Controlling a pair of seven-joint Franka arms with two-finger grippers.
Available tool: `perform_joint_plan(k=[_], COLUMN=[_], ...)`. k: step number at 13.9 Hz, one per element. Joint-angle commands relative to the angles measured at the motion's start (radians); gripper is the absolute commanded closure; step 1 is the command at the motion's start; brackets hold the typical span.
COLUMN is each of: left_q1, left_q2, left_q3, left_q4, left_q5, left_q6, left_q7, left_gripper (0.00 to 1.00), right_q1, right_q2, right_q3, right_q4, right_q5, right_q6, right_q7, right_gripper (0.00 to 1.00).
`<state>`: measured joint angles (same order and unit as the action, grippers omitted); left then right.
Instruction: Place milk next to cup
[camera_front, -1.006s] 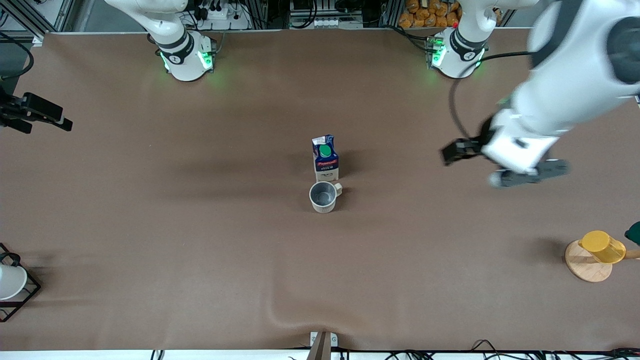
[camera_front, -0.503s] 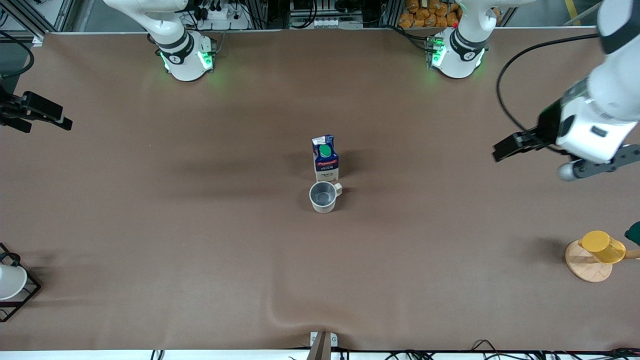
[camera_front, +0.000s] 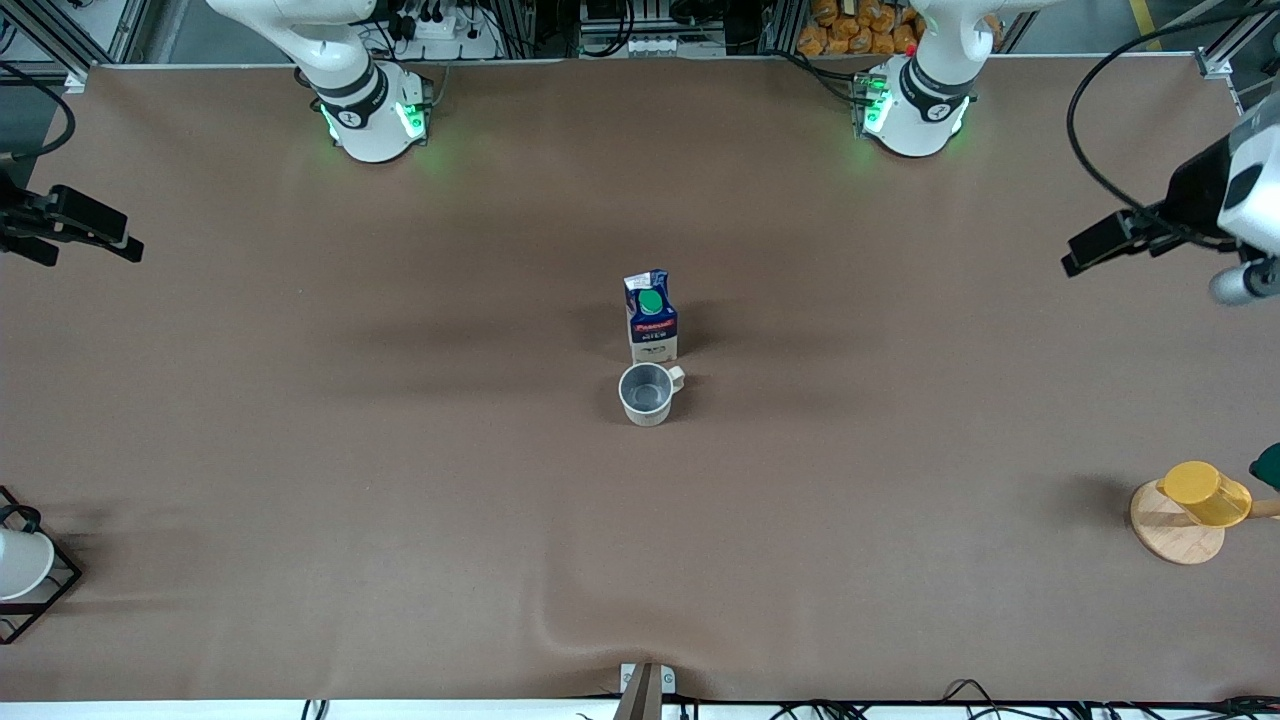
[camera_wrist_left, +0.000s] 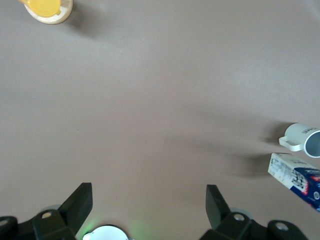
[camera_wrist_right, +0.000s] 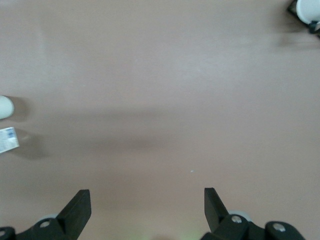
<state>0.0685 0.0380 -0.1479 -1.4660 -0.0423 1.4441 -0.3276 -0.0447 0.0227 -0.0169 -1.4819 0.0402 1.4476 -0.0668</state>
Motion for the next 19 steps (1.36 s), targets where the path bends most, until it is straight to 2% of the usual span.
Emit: perform_joint_plan(k=[1, 3, 8, 15, 17, 19], left_q1=[-0.022, -0.047, -0.036, -0.033, -0.041, -0.049], left_q2=[-0.049, -0.049, 0.002, 0.002, 0.005, 0.008], left_q3=[0.027, 0.057, 0.057, 0.054, 0.053, 0.045], left_q4=[-0.062, -0.059, -0.008, -0.008, -0.008, -0.008], left_q5=[0.021, 0.022, 0.022, 0.021, 0.062, 0.183], left_q6=[0.027, 0.022, 0.033, 0.036, 0.039, 0.039], left_q7=[0.033, 0.056, 0.137, 0.144, 0.151, 0.227], left_gripper=[0.00, 0.00, 0.00, 0.00, 0.00, 0.00], right_q1=[0.009, 0.005, 0.005, 0.006, 0.005, 0.006], right_q2=[-0.021, -0.021, -0.020, -0.020, -0.020, -0.020], right_q3=[0.011, 0.008, 0.008, 0.008, 0.009, 0.009], right_q4=[-0.018, -0.018, -0.018, -0.018, -0.018, -0.018], right_q5=[-0.040, -0.039, -0.037, -0.032, -0.032, -0.032], right_q6=[0.014, 0.013, 0.013, 0.013, 0.013, 0.013], right_q7=[0.004, 0.005, 0.005, 0.004, 0.005, 0.004], right_gripper=[0.00, 0.00, 0.00, 0.00, 0.00, 0.00])
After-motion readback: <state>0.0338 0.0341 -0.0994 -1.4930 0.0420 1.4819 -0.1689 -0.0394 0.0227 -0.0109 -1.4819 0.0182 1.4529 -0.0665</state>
